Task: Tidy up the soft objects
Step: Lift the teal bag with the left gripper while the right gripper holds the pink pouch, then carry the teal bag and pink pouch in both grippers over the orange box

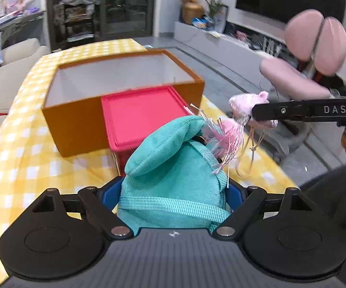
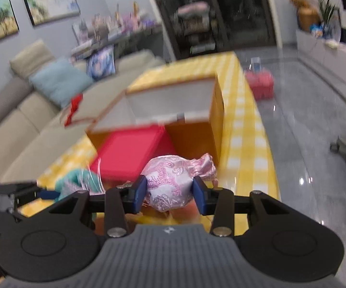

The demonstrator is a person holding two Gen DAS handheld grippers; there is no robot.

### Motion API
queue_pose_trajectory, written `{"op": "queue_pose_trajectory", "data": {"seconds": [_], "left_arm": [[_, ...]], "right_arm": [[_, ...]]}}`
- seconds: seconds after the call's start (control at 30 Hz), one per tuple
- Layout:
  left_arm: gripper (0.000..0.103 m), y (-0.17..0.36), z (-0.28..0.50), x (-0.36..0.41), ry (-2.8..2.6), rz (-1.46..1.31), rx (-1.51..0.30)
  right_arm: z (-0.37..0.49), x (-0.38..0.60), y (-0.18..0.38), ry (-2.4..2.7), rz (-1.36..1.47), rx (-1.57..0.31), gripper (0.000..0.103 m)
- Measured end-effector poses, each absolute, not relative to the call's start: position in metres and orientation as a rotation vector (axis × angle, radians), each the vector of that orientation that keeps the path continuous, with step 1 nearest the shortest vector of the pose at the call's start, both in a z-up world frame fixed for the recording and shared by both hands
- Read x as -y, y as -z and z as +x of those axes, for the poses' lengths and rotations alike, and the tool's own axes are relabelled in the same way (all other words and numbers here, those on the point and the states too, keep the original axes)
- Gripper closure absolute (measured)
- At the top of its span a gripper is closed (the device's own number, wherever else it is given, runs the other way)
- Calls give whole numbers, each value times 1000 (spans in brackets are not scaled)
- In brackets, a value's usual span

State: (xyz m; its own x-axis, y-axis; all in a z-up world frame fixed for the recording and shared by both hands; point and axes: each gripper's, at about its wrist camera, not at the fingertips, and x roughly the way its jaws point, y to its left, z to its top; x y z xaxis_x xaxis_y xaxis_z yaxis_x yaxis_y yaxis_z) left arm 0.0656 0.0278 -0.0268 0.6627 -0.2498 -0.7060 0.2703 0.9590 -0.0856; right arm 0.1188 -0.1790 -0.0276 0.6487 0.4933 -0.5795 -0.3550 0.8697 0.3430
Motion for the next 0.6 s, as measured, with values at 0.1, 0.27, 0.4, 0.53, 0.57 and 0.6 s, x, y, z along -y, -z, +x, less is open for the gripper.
{"op": "queue_pose_trajectory", "data": {"seconds": [0.1, 0.27, 0.4, 0.53, 0.57, 0.6], "left_arm": [[4, 11, 67, -32, 292, -2, -754], [4, -10, 78, -45, 261, -45, -693], [4, -27, 93, -59, 196, -89, -641], [4, -36, 107, -71, 161, -127, -603], [4, -37, 111, -74, 150, -135, -597], [4, -38, 117, -78, 135, -144, -591]], "right_arm": [[113, 176, 7, -460, 235, -630, 61], [112, 176, -25, -462, 309, -511, 61], [121, 168, -45, -467, 320, -463, 61], [137, 153, -61, -465, 294, -400, 61], [143, 149, -64, -465, 286, -385, 61], [148, 144, -67, -467, 279, -374, 61]]}}
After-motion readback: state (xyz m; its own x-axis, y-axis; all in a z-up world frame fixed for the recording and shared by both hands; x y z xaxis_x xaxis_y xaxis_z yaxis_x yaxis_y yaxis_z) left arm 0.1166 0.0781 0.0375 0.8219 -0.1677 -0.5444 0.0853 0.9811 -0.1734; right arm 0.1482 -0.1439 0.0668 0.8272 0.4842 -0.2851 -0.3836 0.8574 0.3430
